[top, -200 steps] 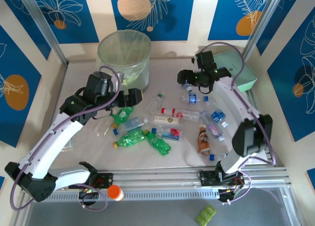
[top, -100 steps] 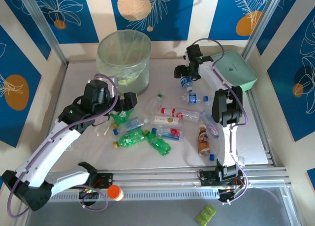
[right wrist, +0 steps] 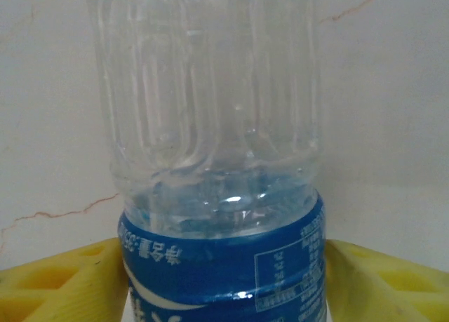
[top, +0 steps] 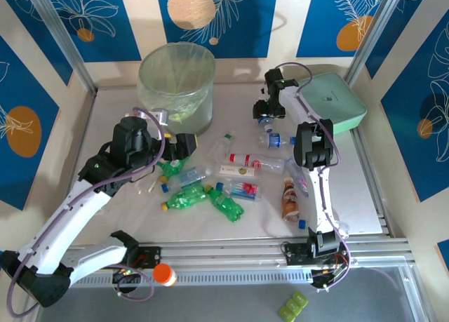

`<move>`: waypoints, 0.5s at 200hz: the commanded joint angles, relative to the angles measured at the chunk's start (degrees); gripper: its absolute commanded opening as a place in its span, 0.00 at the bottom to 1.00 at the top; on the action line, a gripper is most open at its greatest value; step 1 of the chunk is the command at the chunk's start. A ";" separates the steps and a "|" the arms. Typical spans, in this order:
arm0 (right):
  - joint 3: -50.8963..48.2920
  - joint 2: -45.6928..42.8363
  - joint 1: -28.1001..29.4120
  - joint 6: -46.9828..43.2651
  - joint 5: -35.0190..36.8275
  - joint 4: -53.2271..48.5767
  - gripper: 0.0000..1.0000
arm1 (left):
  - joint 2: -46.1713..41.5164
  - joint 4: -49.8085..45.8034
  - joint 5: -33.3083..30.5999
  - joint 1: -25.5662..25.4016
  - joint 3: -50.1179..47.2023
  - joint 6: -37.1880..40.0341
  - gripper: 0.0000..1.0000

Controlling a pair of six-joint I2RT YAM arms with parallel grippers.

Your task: Put the plastic bottles in the bin

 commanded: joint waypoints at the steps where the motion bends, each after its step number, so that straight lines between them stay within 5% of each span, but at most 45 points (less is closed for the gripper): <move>1: 2.05 1.17 -0.08 -0.47 -1.14 -2.40 0.68 | -0.30 1.96 1.76 0.39 -0.75 1.38 0.99; 38: 2.56 0.00 -0.21 -1.04 -2.05 -2.10 0.56 | -0.14 2.07 0.29 0.52 -0.89 0.88 0.99; 100: -5.16 -14.87 0.76 -0.33 -2.68 2.92 0.54 | -3.18 3.01 -4.60 0.57 -2.59 0.74 0.99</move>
